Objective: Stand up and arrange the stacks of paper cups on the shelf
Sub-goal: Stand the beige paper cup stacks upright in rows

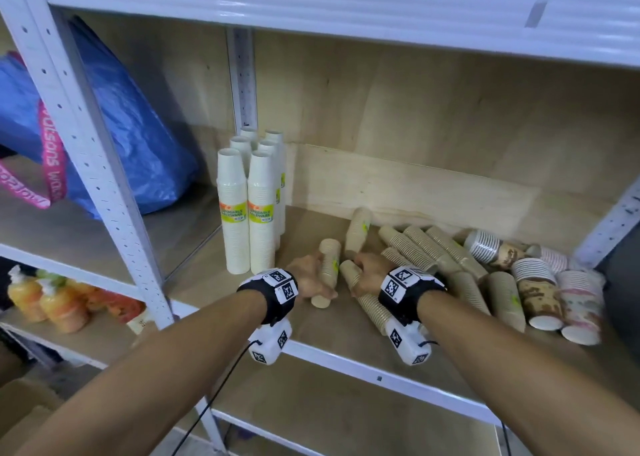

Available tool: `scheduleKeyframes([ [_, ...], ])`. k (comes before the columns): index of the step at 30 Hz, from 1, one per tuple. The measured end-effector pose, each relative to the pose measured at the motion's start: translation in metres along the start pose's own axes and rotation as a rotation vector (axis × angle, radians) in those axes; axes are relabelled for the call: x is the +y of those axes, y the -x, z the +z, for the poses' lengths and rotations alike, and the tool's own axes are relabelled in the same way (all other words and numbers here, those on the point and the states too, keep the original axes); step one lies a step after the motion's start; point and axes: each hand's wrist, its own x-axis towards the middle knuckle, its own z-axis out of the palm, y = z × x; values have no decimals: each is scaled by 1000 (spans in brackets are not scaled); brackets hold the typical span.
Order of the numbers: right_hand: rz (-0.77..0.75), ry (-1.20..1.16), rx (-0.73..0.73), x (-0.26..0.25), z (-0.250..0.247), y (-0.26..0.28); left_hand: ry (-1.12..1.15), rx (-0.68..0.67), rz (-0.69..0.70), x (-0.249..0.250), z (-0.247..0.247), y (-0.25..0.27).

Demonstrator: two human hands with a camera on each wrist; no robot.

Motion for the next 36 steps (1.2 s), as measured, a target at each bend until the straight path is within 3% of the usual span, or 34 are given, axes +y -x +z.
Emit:
scheduleKeyframes([
  [5, 46, 47, 15, -6, 6, -5, 148, -33, -72, 2, 2, 1],
  [10, 72, 32, 50, -9, 8, -6, 80, -13, -77, 6, 1, 5],
  [15, 93, -36, 57, -10, 6, -7, -79, 66, -95, 14, -16, 4],
  [22, 147, -113, 128, -13, -13, -15, -65, 229, -115, 36, -47, -6],
  [28, 144, -248, 244, -22, -44, -24, -62, 396, -38, 52, -69, -24],
  [36, 24, -381, 380, -28, -73, -40, -119, 463, 42, 78, -99, -48],
])
